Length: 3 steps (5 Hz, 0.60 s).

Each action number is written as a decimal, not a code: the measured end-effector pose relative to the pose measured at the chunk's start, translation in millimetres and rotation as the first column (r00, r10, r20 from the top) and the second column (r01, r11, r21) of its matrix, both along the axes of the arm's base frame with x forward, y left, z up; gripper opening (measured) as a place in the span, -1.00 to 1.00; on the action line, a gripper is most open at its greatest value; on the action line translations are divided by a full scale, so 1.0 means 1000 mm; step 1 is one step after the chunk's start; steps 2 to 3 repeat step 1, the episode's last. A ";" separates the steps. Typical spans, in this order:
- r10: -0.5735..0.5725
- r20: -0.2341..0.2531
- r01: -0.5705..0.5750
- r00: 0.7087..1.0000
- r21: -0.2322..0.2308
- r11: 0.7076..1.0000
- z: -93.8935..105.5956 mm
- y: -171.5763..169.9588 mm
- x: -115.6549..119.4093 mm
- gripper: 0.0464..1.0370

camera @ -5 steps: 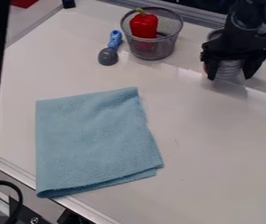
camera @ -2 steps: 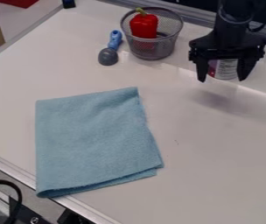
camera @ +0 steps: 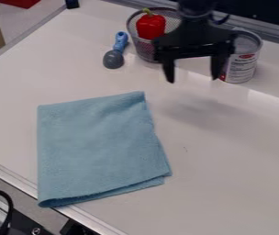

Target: Move the can in the upper side

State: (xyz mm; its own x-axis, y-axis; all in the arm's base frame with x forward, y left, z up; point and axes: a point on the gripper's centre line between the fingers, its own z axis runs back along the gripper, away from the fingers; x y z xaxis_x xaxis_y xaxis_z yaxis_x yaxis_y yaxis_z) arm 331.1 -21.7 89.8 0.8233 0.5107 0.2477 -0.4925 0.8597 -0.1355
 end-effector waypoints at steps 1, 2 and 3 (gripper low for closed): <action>-0.006 0.023 0.007 1.000 -0.029 1.000 0.004 0.035 -0.009 0.93; -0.006 0.023 0.007 1.000 -0.029 1.000 0.004 0.035 -0.009 0.93; -0.006 0.023 0.007 1.000 -0.029 1.000 0.004 0.035 -0.009 0.93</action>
